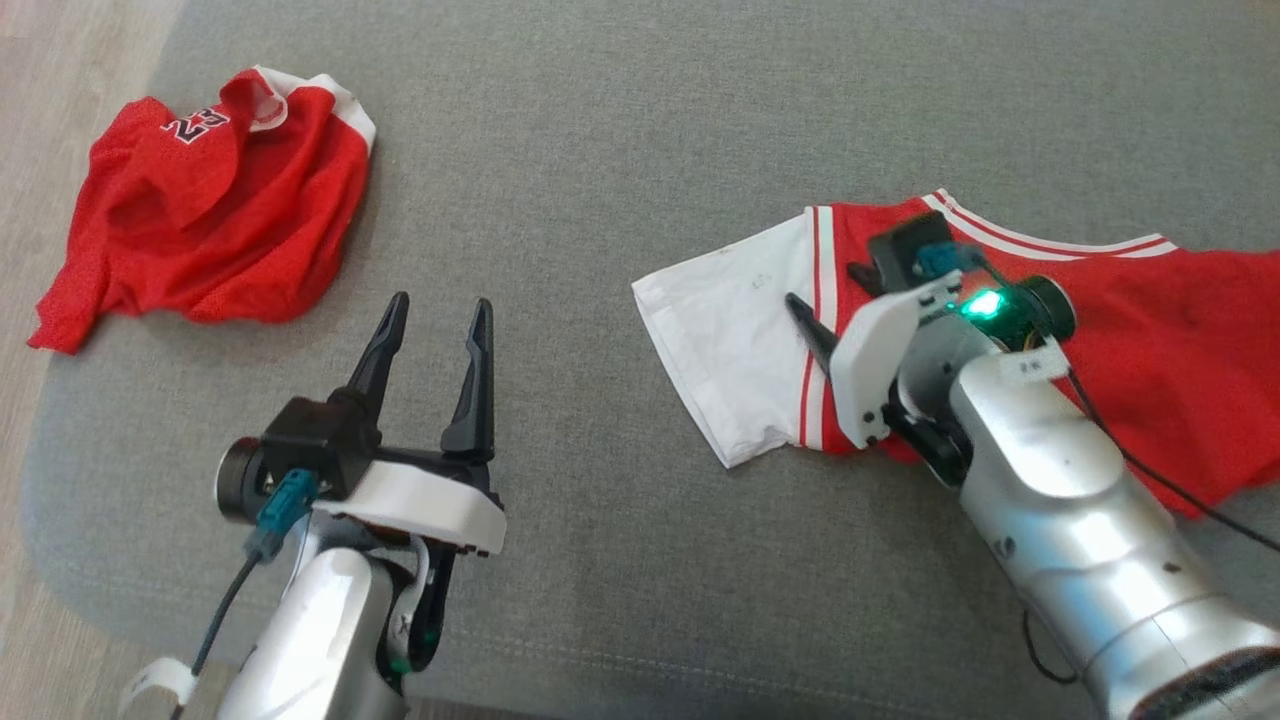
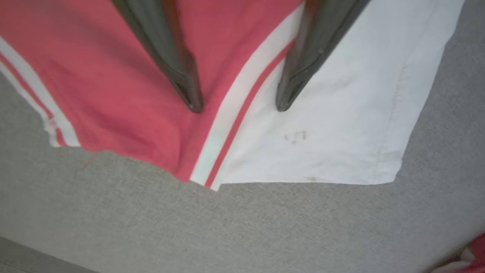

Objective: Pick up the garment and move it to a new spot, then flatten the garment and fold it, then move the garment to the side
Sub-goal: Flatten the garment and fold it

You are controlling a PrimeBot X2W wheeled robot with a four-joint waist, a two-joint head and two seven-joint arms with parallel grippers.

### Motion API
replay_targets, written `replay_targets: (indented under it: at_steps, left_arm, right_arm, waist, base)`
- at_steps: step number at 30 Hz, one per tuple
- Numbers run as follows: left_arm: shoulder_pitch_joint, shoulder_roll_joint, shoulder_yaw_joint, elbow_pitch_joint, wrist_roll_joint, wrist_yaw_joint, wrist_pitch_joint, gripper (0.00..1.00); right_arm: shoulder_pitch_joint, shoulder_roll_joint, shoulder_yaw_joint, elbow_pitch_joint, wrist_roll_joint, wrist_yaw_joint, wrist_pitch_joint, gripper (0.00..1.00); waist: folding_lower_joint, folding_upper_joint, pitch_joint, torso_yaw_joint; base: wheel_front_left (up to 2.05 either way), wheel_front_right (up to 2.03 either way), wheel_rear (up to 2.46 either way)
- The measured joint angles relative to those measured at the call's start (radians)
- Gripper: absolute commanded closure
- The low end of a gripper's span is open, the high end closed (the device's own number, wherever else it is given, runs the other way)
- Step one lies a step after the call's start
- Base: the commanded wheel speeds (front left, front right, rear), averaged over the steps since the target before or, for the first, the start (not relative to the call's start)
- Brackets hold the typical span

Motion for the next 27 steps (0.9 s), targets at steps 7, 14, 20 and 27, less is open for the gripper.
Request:
replay_targets:
  at_steps: [7, 14, 20, 27]
  left_arm:
    - [0.000, -0.009, 0.024, 0.001, 0.019, -0.010, 0.000, 0.00]
    - [0.003, -0.010, 0.043, 0.002, 0.030, -0.019, 0.000, 0.00]
    - [0.015, -0.008, 0.059, 0.005, 0.044, -0.019, 0.000, 0.00]
    - [0.016, -0.003, 0.062, 0.005, 0.049, -0.027, 0.000, 0.00]
  right_arm:
    - [-0.027, 0.007, 0.057, 0.029, 0.085, 0.000, -0.022, 1.00]
    - [-0.025, 0.006, 0.060, -0.091, 0.159, 0.000, -0.152, 1.00]
    - [-0.013, -0.002, 0.016, -0.253, 0.224, 0.000, -0.197, 1.00]
    - [0.144, -0.043, -0.184, -0.452, 0.291, 0.000, -0.190, 1.00]
  waist:
    - [0.0000, 0.0000, -0.005, -0.016]
    - [0.0000, 0.0000, -0.021, -0.055]
    - [0.0000, 0.0000, -0.040, -0.098]
    - [0.0000, 0.0000, -0.060, -0.159]
  base:
    - [0.00, 0.00, 0.00]
    - [0.00, 0.00, 0.00]
    - [0.00, 0.00, 0.00]
    - [0.00, 0.00, 0.00]
